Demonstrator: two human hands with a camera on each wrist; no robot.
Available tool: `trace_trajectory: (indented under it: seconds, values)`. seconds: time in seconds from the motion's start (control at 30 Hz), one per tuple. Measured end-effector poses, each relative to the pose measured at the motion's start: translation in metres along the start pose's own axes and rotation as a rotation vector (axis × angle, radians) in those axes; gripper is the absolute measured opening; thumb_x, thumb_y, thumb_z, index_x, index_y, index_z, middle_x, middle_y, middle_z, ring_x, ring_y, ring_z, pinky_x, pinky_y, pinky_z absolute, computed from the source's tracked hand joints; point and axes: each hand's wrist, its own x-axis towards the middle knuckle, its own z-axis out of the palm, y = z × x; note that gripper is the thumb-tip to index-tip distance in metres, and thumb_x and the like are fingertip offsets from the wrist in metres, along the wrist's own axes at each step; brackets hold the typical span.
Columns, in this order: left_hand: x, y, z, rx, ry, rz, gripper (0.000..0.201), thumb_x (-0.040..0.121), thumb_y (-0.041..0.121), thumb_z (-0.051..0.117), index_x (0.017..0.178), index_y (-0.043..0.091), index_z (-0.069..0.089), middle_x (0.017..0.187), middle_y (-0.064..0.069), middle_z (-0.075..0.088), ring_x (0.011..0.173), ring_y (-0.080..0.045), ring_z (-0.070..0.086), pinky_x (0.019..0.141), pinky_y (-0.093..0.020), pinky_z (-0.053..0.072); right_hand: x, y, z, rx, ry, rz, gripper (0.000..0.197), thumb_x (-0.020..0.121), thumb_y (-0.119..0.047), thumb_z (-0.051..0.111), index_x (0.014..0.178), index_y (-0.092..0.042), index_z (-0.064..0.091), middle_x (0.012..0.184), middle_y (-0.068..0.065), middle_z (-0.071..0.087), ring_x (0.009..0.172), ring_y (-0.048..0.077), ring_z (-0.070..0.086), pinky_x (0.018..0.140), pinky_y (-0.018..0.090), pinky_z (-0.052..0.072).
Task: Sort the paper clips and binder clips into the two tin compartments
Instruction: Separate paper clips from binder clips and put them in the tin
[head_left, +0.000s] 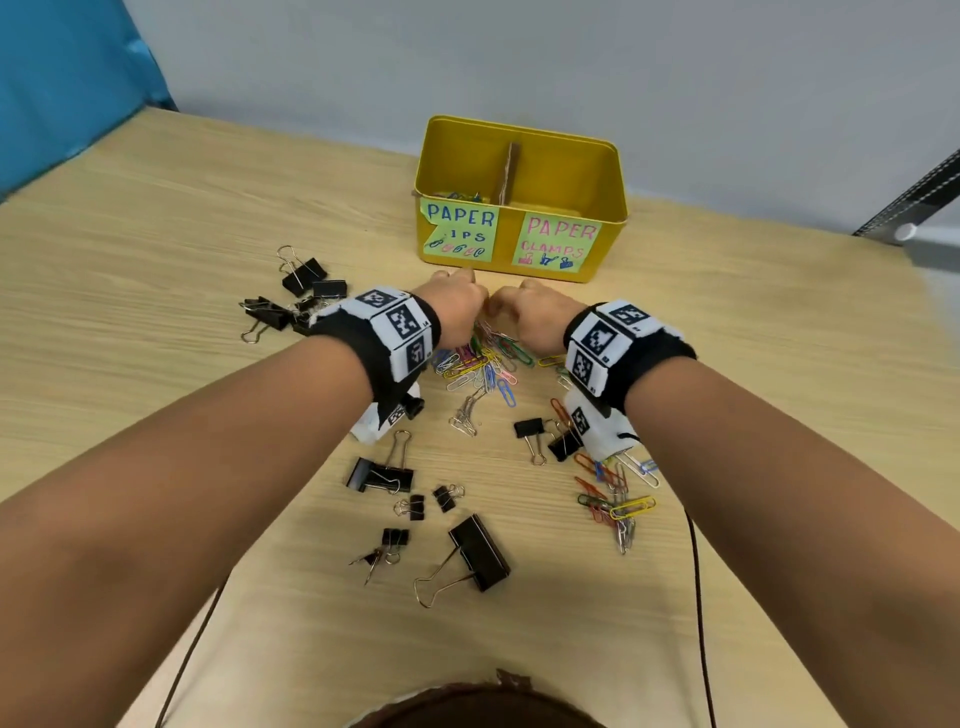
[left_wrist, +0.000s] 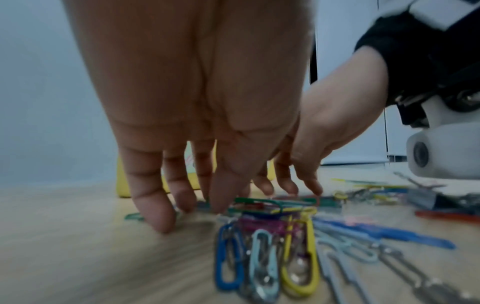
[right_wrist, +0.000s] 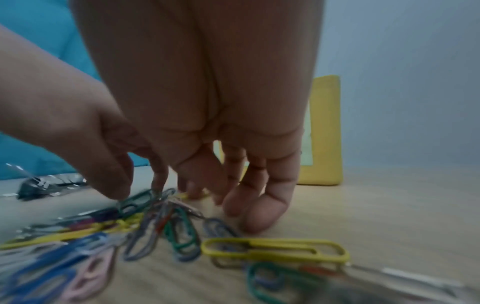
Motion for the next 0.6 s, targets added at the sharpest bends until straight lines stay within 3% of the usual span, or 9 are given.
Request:
trace_trajectory:
  seconds: [0.1, 0.17, 0.23, 0.33, 0.43, 0.6]
  values:
    - [-0.013, -0.008, -0.003, -0.11, -0.047, 0.039, 0.043, 0.085, -0.005, 0.043, 0.124, 0.009, 0.057, 0.13, -0.011, 0.054, 0.119, -0.027, 0.052, 0.1, -0.034, 0.043, -0.012, 0.006, -0.001, 0.002, -0.082, -0.053, 0.047, 0.088, 0.0, 0.04, 0.128, -0.019, 0.055, 0.134, 0.01, 0.052, 0.121, 0.026, 0.05, 0.089, 0.028, 0.039]
    - [-0.026, -0.015, -0.004, -0.168, -0.061, 0.014, 0.044, 0.085, 0.002, 0.054, 0.128, 0.012, 0.053, 0.133, -0.01, 0.052, 0.12, -0.025, 0.051, 0.1, -0.031, 0.042, -0.021, 0.016, -0.005, 0.055, -0.04, -0.003, 0.043, 0.088, -0.005, 0.046, 0.127, -0.019, 0.055, 0.133, 0.01, 0.053, 0.119, 0.025, 0.051, 0.086, 0.025, 0.036]
    - [-0.037, -0.021, -0.002, -0.173, -0.114, -0.026, 0.071, 0.076, 0.029, 0.073, 0.138, 0.018, 0.041, 0.136, -0.01, 0.041, 0.124, -0.027, 0.045, 0.105, -0.036, 0.04, -0.028, 0.029, -0.006, 0.041, -0.016, 0.074, 0.048, 0.086, -0.026, 0.061, 0.131, -0.018, 0.048, 0.133, 0.011, 0.05, 0.119, 0.026, 0.051, 0.089, 0.027, 0.038]
    - [-0.047, -0.016, 0.002, -0.064, -0.234, -0.075, 0.109, 0.055, 0.054, 0.079, 0.145, 0.03, 0.023, 0.141, -0.01, 0.029, 0.133, -0.031, 0.031, 0.11, -0.051, 0.034, -0.034, 0.036, 0.001, -0.077, -0.131, 0.18, 0.082, 0.07, -0.05, 0.073, 0.137, -0.019, 0.038, 0.134, 0.009, 0.043, 0.119, 0.029, 0.05, 0.097, 0.038, 0.044]
    - [-0.045, 0.001, 0.015, -0.029, -0.2, -0.085, 0.11, 0.051, 0.051, 0.083, 0.141, 0.023, 0.026, 0.137, -0.011, 0.031, 0.131, -0.03, 0.031, 0.107, -0.05, 0.037, -0.029, 0.02, 0.013, -0.069, -0.107, 0.14, 0.091, 0.06, -0.047, 0.081, 0.134, -0.019, 0.037, 0.132, 0.009, 0.04, 0.117, 0.029, 0.051, 0.099, 0.044, 0.046]
    - [-0.036, 0.01, 0.022, -0.161, -0.067, -0.108, 0.078, 0.068, 0.029, 0.079, 0.132, 0.009, 0.039, 0.129, -0.016, 0.041, 0.119, -0.031, 0.048, 0.099, -0.042, 0.046, -0.021, -0.009, 0.023, -0.065, -0.027, -0.002, 0.082, 0.065, -0.036, 0.08, 0.132, -0.012, 0.04, 0.128, 0.012, 0.044, 0.115, 0.029, 0.052, 0.097, 0.039, 0.046]
